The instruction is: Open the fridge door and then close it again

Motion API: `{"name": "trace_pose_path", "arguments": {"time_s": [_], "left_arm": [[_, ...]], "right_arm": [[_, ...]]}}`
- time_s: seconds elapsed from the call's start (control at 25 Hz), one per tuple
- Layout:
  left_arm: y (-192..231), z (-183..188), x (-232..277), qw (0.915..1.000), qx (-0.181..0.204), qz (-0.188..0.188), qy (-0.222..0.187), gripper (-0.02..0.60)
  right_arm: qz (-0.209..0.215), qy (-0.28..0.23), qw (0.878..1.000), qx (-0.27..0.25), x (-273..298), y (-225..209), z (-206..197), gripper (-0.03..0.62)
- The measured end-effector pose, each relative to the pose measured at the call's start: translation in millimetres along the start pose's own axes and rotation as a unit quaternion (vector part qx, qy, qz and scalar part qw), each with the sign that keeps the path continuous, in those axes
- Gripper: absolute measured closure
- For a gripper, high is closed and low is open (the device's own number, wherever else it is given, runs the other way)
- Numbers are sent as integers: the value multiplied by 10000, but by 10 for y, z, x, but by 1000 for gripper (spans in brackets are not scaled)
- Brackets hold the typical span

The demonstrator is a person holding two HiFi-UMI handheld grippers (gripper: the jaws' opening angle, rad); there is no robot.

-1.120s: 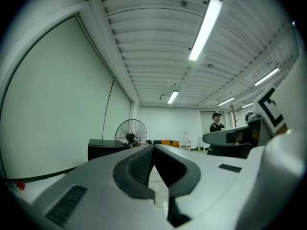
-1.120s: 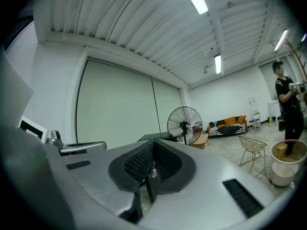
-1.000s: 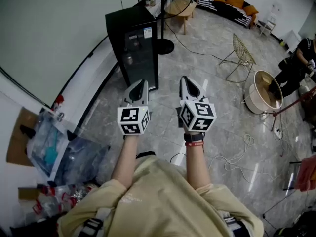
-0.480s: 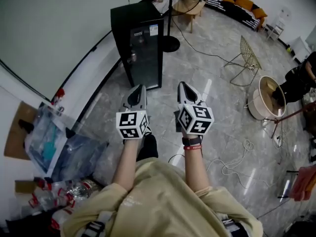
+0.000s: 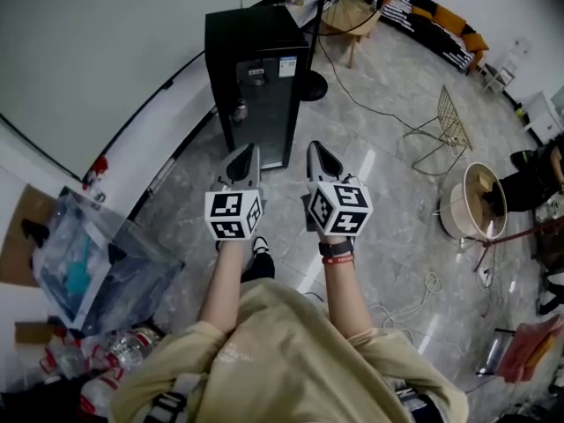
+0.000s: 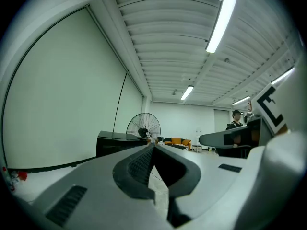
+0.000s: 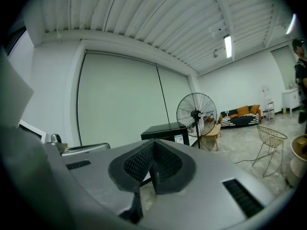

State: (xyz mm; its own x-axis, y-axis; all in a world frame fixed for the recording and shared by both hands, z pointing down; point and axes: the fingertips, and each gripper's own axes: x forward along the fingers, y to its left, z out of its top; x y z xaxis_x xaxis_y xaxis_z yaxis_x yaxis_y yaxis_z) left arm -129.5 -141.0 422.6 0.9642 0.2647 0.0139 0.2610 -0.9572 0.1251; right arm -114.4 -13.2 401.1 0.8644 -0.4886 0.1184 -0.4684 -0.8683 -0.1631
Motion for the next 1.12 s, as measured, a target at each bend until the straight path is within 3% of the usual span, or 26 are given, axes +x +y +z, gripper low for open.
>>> {"name": "trace_pose_path", "arguments": {"time_s": [0.72,1.12], "left_arm": [[1268,134,1538,9997,-29,233,61,565],[1819,-7,1899,9990,-164,365,196,565]], "right_arm": [[290,200,9987,-356,2091,13,249,577],[463,371,9968,-538,2790,104,173,577]]}}
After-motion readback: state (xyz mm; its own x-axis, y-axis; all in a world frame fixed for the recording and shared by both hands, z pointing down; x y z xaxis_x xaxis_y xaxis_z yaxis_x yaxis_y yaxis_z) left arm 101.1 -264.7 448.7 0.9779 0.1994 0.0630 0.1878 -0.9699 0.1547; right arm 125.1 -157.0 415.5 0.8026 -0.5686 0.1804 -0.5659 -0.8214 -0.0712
